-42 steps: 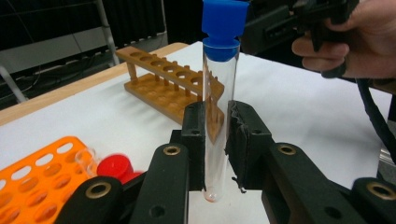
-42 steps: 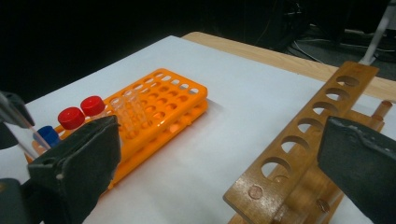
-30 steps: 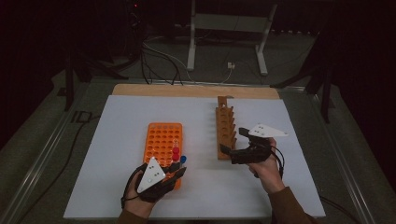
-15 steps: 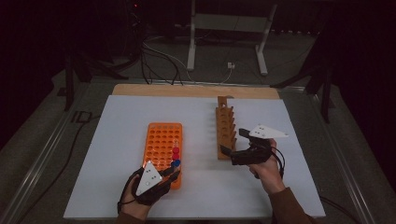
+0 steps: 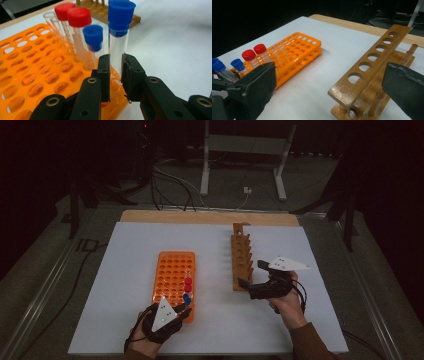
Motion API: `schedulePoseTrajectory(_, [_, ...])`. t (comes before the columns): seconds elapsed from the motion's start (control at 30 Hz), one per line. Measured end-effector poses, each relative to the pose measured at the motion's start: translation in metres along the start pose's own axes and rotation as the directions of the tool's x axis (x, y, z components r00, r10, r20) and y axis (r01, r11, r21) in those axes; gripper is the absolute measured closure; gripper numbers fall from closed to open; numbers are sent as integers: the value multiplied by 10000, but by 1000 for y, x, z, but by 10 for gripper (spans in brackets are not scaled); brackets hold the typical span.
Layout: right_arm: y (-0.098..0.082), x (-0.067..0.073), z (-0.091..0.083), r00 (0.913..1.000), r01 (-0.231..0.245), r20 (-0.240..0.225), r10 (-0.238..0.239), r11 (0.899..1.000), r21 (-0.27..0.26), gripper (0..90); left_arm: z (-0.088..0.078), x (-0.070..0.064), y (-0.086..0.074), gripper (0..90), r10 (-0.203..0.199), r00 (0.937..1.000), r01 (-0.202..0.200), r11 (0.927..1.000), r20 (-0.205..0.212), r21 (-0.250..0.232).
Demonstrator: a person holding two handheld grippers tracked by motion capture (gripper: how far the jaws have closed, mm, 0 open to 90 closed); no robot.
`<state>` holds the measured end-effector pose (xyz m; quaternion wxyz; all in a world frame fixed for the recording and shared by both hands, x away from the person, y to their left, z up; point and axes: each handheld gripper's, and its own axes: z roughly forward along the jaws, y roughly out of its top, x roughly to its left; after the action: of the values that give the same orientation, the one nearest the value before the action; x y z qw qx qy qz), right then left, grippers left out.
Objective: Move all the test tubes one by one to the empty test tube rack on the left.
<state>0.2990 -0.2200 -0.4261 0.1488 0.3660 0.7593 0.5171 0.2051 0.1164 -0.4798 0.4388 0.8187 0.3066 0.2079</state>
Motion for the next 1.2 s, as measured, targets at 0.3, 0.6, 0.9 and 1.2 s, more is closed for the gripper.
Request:
schedulePoseTrajectory(0.3, [-2, 1, 1, 10000, -7, -36, 7, 10000, 43, 1, 4, -1, -2, 778, -24, 10000, 24, 9993, 4, 373])
schedulePoseTrajectory(0.6, [-5, 0, -1, 10000, -49, -16, 49, 9999, 96, 1, 8, 0, -4, 776, -139, 9999, 137, 9971, 20, 743])
schedulePoseTrajectory(0.9, [-19, -3, -18, 9968, 237, 762, -230, 9997, -83, 1, -20, 10, -7, 504, -495, 9986, 499, 9984, 179, -250])
schedulePoseTrajectory(1.2, [-42, -11, -42, 9864, 456, 1607, -336, 9964, -714, 0, -54, 56, -8, 171, -2191, 9566, 1808, 9633, -1920, -1986])
